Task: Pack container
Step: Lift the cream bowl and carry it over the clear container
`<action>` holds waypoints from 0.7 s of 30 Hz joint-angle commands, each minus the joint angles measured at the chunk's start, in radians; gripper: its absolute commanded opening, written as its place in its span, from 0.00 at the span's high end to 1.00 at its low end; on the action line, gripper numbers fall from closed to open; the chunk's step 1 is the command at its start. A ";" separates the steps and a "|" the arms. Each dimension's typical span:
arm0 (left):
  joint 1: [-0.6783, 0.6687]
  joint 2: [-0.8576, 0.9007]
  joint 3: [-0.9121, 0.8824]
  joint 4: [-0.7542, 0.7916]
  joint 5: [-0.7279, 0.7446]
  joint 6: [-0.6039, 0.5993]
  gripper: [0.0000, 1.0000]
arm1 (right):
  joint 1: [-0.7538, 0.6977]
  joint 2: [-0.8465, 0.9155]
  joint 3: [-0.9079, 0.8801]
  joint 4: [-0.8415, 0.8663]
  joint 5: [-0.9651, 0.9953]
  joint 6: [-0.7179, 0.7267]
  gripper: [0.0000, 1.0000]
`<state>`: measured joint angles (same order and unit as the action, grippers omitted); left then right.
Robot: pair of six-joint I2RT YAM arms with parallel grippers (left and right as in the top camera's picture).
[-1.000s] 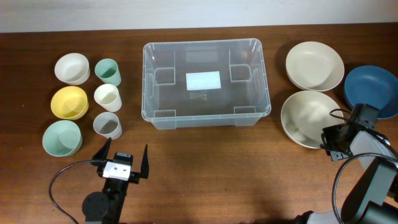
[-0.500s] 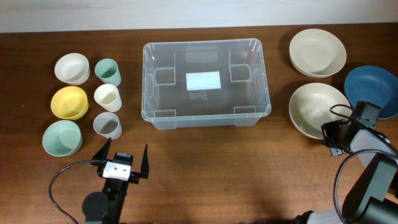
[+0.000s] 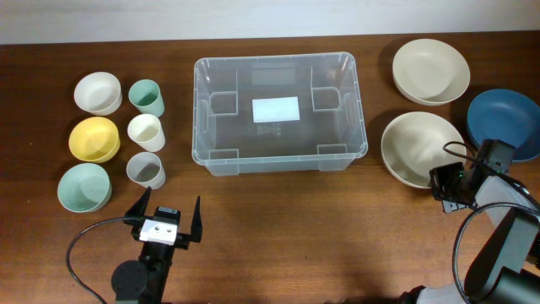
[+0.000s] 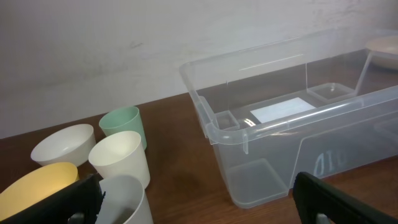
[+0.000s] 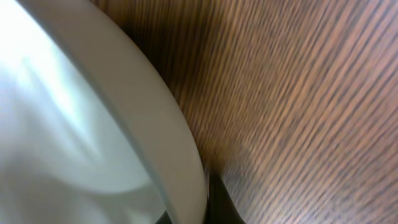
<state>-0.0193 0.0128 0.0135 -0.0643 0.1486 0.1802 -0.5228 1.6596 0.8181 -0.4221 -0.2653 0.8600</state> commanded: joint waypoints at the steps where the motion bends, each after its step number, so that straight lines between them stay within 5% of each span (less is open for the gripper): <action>1: 0.001 -0.008 -0.005 -0.004 -0.006 0.016 0.00 | -0.002 -0.077 -0.015 -0.009 -0.061 -0.018 0.96; 15: 0.001 -0.008 -0.005 -0.004 -0.006 0.016 0.00 | 0.008 -0.525 -0.015 0.067 -0.288 -0.050 0.96; 21: 0.001 -0.008 -0.005 -0.004 -0.006 0.016 0.00 | 0.179 -0.573 -0.014 0.252 -0.326 0.079 0.96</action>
<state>-0.0193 0.0128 0.0135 -0.0643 0.1463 0.1802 -0.4313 1.1019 0.7994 -0.2195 -0.5259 0.8764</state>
